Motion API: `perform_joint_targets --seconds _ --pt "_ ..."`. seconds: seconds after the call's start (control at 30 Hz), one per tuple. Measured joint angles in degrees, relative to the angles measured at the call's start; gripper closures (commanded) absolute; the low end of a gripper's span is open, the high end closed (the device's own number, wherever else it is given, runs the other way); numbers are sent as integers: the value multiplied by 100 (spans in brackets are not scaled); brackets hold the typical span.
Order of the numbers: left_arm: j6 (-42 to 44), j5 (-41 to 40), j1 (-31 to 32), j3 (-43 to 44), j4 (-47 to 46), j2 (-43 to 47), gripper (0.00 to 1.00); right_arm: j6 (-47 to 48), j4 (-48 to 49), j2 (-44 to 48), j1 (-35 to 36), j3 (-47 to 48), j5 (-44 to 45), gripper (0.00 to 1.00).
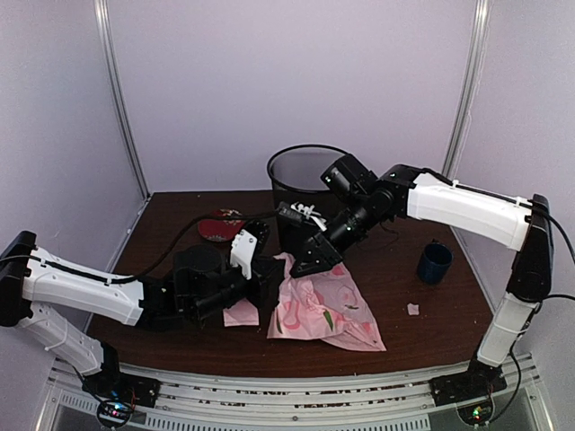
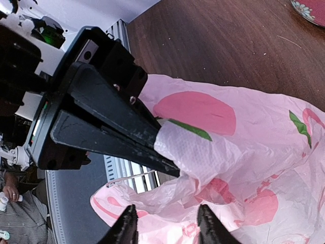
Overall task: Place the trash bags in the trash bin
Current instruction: Pass from the left arm to the right
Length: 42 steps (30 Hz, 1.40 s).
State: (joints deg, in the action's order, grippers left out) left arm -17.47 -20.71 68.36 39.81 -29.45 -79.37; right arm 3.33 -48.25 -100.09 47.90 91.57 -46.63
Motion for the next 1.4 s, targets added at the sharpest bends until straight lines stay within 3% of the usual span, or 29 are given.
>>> perform_joint_targets --seconds 0.43,0.63,0.8,0.87,1.0,1.13,1.27,1.33,1.4 --pt "-63 17 0 2 -4 35 100 17 400 -31 35 -17 581 48" --pt "-70 33 0 2 -4 96 100 162 780 -31 37 -258 625 87" --pt "-74 22 0 2 7 111 100 328 872 -24 37 -286 597 100" --pt "-101 4 0 0 39 127 100 400 903 15 37 -328 601 100" --pt "-162 -55 7 9 205 221 62 566 933 260 48 -503 728 100" --pt "-348 -114 11 22 686 595 50 918 973 719 50 -695 979 100" --pt "-472 151 11 20 1027 1233 60 1425 1036 1259 50 -911 1246 100" --pt "-546 428 9 20 1106 1519 70 1746 1043 1427 50 -914 1377 100" --pt "-706 833 -50 20 1117 1707 73 2076 1036 1523 52 -920 1515 100"
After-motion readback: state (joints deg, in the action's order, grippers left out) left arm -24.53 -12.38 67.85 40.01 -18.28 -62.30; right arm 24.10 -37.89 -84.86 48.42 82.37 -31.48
